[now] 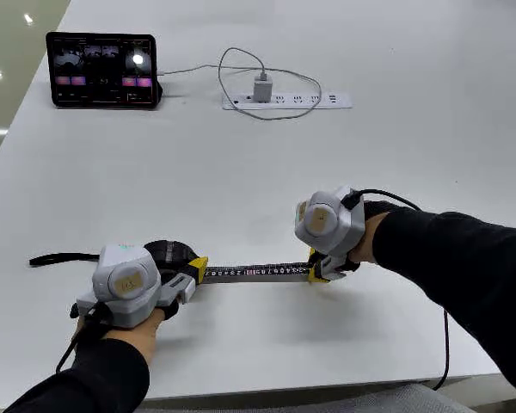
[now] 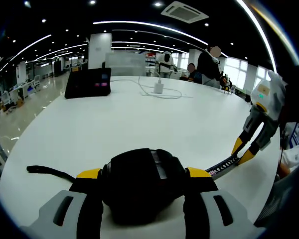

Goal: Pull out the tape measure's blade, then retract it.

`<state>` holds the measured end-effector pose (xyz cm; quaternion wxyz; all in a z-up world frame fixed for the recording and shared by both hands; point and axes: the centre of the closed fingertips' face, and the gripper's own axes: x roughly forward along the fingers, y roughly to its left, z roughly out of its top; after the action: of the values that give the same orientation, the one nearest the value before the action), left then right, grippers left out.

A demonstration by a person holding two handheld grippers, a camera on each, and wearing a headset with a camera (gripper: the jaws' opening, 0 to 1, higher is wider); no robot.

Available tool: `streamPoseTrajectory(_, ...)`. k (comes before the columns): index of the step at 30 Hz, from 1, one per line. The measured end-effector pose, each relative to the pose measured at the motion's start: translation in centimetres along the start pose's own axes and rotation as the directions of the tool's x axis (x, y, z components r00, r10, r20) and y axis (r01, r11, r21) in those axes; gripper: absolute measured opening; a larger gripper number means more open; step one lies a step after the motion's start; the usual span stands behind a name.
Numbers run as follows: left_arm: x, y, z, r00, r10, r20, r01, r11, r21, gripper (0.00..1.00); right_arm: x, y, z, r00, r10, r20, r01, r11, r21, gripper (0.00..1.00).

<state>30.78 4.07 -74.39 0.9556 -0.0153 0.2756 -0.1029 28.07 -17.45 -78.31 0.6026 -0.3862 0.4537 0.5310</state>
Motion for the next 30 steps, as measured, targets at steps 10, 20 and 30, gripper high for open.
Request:
streamPoseTrajectory(10,-0.1,0.0,0.0,1.0,-0.002,-0.001,0.002,1.0,0.001,0.61,0.0,0.1,0.5,0.9997,0.011,0.023,-0.011,1.0,-0.013,0.1)
streamPoseTrajectory(20,0.0,0.0,-0.1,1.0,-0.002,-0.006,0.003,1.0,0.011,0.61,0.2,0.1,1.0,0.9993,0.016,0.034,-0.015,1.0,-0.022,0.1)
streamPoseTrajectory(30,0.0,0.0,-0.1,1.0,-0.002,-0.007,0.002,1.0,0.025,0.6,0.4,0.2,1.5,0.999,0.015,0.042,-0.014,1.0,-0.021,0.1)
